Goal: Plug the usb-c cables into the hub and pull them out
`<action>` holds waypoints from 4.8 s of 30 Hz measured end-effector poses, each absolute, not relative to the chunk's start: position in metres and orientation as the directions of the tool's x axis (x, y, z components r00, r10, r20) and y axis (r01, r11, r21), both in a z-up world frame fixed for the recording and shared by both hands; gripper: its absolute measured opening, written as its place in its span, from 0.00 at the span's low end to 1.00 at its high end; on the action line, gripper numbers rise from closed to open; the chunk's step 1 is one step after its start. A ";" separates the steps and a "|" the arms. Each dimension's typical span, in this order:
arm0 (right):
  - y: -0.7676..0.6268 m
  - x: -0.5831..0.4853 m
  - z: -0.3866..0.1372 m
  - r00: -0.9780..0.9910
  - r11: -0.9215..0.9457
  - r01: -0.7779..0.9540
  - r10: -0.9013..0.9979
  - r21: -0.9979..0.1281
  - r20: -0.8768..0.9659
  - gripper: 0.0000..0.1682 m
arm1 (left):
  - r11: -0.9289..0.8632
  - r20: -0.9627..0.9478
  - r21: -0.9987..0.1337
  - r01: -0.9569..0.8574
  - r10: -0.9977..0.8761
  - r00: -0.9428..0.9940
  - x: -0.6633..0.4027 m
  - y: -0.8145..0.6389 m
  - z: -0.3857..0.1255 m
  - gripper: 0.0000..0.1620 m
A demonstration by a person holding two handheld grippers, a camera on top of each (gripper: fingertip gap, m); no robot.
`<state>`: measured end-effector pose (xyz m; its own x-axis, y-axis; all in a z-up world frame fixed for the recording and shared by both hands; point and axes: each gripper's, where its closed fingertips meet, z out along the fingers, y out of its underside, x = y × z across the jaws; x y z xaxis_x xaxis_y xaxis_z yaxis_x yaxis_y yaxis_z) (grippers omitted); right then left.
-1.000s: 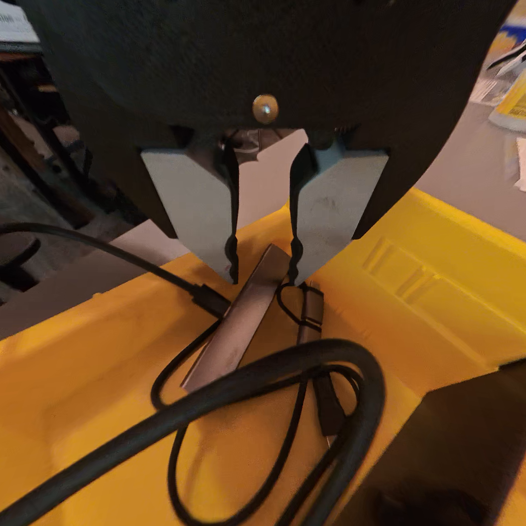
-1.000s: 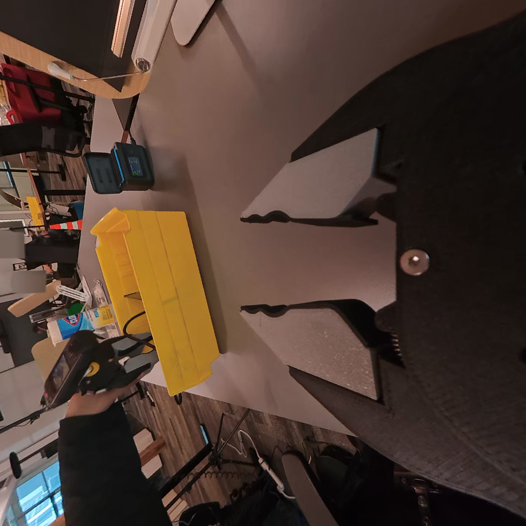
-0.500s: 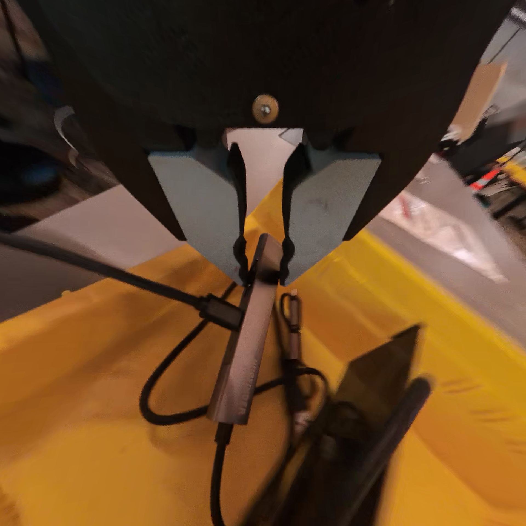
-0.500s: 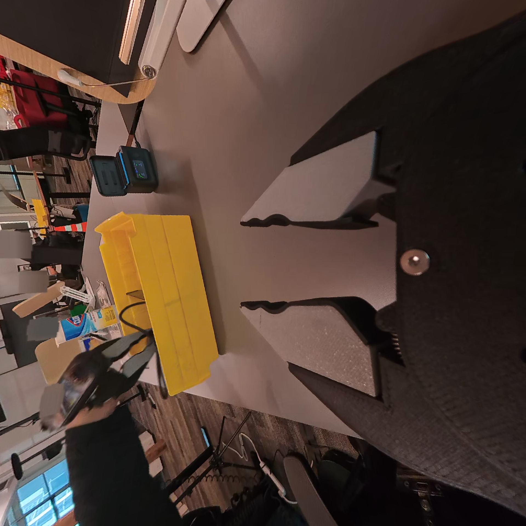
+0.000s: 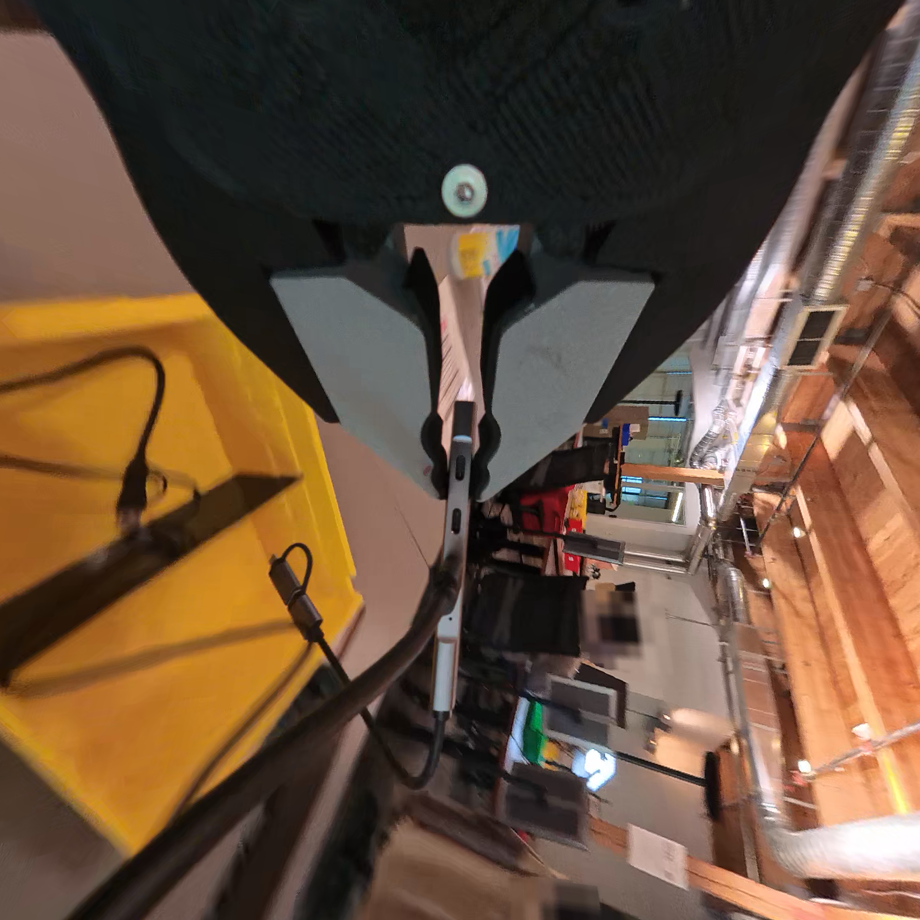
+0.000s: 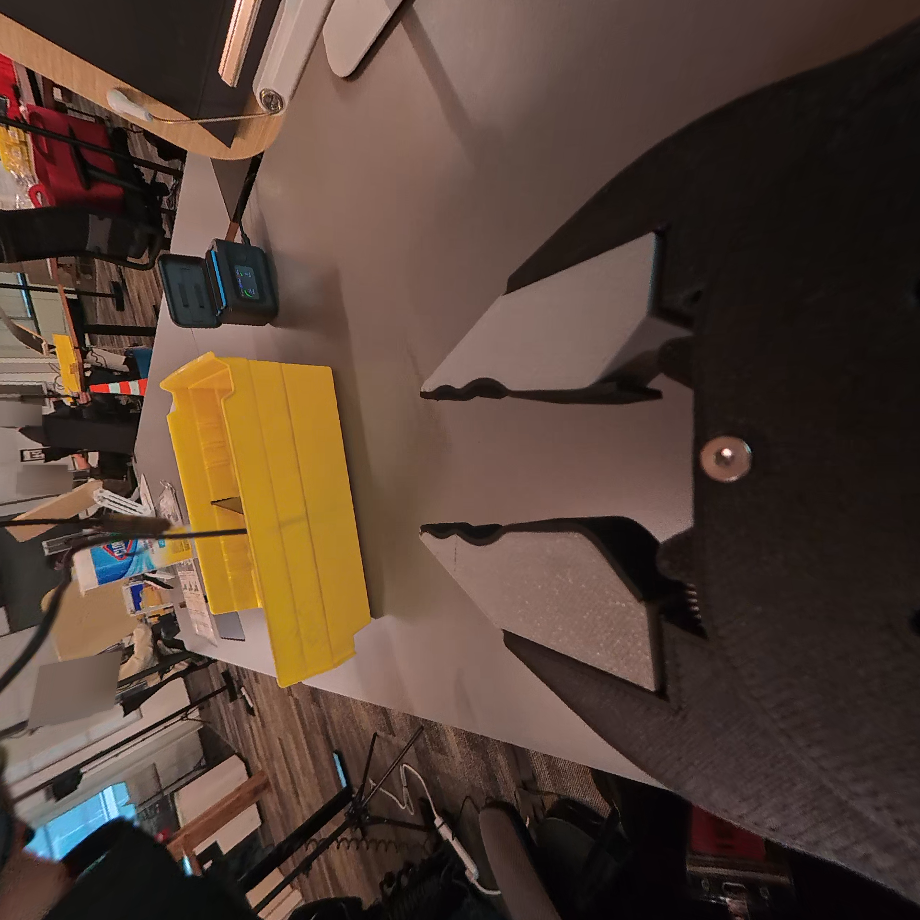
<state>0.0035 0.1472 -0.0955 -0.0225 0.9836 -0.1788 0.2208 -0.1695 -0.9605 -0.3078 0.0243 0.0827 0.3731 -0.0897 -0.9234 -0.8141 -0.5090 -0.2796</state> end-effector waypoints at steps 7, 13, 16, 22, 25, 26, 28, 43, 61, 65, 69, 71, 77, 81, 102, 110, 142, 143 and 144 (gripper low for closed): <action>0.150 0.003 -0.095 -0.016 -0.157 0.215 0.986 -0.964 -0.164 0.28 | -0.214 -0.676 -0.730 -0.649 0.083 0.732 -0.235 0.058 0.155 0.05; 0.148 0.008 -0.081 -0.023 -0.110 0.160 0.993 -0.981 -0.115 0.24 | -0.189 -0.501 -0.835 -0.517 -0.128 0.856 -0.147 0.124 0.070 0.04; 0.158 0.014 -0.073 0.040 -0.076 0.110 0.997 -0.991 -0.072 0.22 | -0.137 -0.444 -0.870 -0.474 -0.205 0.872 -0.104 0.153 0.020 0.05; 0.173 0.024 -0.060 0.081 -0.088 0.028 0.993 -0.996 -0.085 0.21 | -0.060 -0.348 -0.920 -0.388 -0.332 0.877 -0.045 0.198 -0.048 0.04; 0.174 0.022 -0.063 0.082 -0.103 0.037 0.992 -0.994 -0.100 0.22 | -0.058 -0.312 -0.933 -0.356 -0.362 0.878 -0.033 0.207 -0.072 0.04; 0.175 0.021 -0.063 0.087 -0.110 0.038 0.991 -0.993 -0.106 0.24 | -0.079 -0.277 -0.939 -0.333 -0.398 0.875 -0.028 0.206 -0.077 0.04; 0.176 0.021 -0.060 0.096 -0.114 0.016 0.989 -0.993 -0.112 0.26 | -0.054 -0.240 -0.954 -0.296 -0.457 0.857 -0.018 0.201 -0.072 0.04; 0.204 0.021 -0.055 0.150 -0.310 -0.149 0.932 -0.939 -0.331 0.27 | -0.014 -0.213 -0.963 -0.270 -0.575 0.790 0.005 0.183 -0.078 0.04; 0.189 0.009 -0.073 -0.054 -0.510 -0.064 0.860 -0.858 -0.507 0.11 | -0.063 -0.253 -0.933 -0.355 -0.587 0.769 0.020 0.188 -0.102 0.05; 0.180 0.011 -0.060 -0.118 -0.495 -0.108 0.867 -0.862 -0.484 0.11 | -0.027 -0.205 -0.959 -0.283 -0.625 0.753 0.024 0.182 -0.092 0.04; 0.179 0.016 -0.052 -0.236 -0.622 -0.137 0.777 -0.771 -0.584 0.11 | 0.051 -0.306 -0.939 -0.340 -0.574 0.760 0.024 0.181 -0.086 0.05; 0.177 0.016 -0.052 -0.282 -0.660 -0.124 0.739 -0.741 -0.612 0.11 | 0.091 -0.399 -0.903 -0.419 -0.540 0.741 0.025 0.181 -0.088 0.04; 0.182 0.012 -0.062 -0.217 -0.678 -0.058 0.725 -0.733 -0.653 0.09 | 0.024 -0.387 -0.900 -0.435 -0.503 0.773 0.012 0.186 -0.089 0.04; 0.191 0.016 -0.087 0.016 -0.500 0.069 0.866 -0.863 -0.500 0.00 | -0.105 -0.274 -0.932 -0.346 -0.419 0.866 -0.018 0.198 -0.093 0.04; 0.196 -0.005 -0.095 0.232 -0.273 0.100 0.942 -0.957 -0.245 0.06 | -0.090 -0.360 -0.883 -0.461 -0.502 0.786 0.023 0.198 -0.117 0.07; 0.198 -0.004 -0.095 0.192 -0.372 0.052 0.914 -0.927 -0.356 0.06 | -0.151 -0.308 -0.891 -0.428 -0.491 0.815 0.020 0.200 -0.117 0.04; 0.193 -0.003 -0.084 -0.108 -0.720 -0.111 0.694 -0.685 -0.711 0.06 | 0.022 -0.297 -0.943 -0.331 -0.500 0.813 0.025 0.193 -0.092 0.05; 0.192 -0.003 -0.083 -0.101 -0.707 -0.104 0.707 -0.700 -0.700 0.06 | 0.020 -0.304 -0.940 -0.340 -0.499 0.811 0.024 0.192 -0.092 0.05; 0.191 -0.003 -0.085 -0.087 -0.691 -0.086 0.722 -0.717 -0.686 0.06 | 0.013 -0.323 -0.931 -0.366 -0.497 0.805 0.024 0.191 -0.093 0.05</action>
<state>-0.0028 0.1910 -0.0847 -0.0873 0.7224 -0.6859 -0.0862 -0.6914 -0.7173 0.0242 0.1909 -0.0933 0.8051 -0.4973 -0.3233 -0.3658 0.0127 -0.9306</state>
